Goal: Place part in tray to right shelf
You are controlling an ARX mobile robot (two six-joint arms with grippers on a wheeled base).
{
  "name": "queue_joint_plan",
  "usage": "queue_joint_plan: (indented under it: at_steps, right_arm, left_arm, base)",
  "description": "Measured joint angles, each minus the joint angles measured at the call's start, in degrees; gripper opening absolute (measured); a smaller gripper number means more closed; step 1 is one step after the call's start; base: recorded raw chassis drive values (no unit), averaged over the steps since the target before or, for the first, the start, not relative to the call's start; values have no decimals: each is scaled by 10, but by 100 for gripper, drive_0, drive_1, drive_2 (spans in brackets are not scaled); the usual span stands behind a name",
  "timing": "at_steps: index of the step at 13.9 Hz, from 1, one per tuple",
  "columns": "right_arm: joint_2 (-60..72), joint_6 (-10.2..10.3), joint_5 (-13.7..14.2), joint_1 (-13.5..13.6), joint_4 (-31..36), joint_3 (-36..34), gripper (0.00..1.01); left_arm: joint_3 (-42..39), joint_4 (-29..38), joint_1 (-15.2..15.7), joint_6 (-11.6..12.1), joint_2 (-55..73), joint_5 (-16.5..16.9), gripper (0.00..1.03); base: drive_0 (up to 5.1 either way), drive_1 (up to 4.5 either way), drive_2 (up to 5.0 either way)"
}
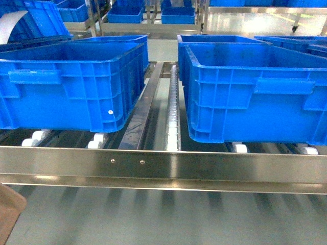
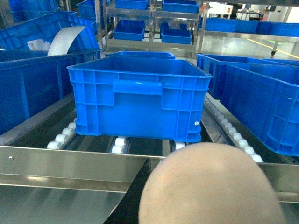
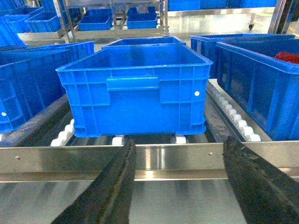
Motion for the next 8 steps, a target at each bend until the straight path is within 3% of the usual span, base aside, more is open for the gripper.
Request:
queue_joint_plan:
  at_steps: [1, 4, 8]
  right_arm:
    - [0, 0, 0, 0, 0, 0, 59]
    - [0, 0, 0, 0, 0, 0, 99]
    - [0, 2, 0, 0, 0, 0, 98]
  left_arm:
    - [0, 0, 0, 0, 0, 0, 14]
    - [0, 0, 0, 0, 0, 0, 14]
    - [0, 0, 0, 0, 0, 0, 14]
  base:
    - [0, 0, 0]
    - [0, 0, 0]
    - [0, 0, 0]
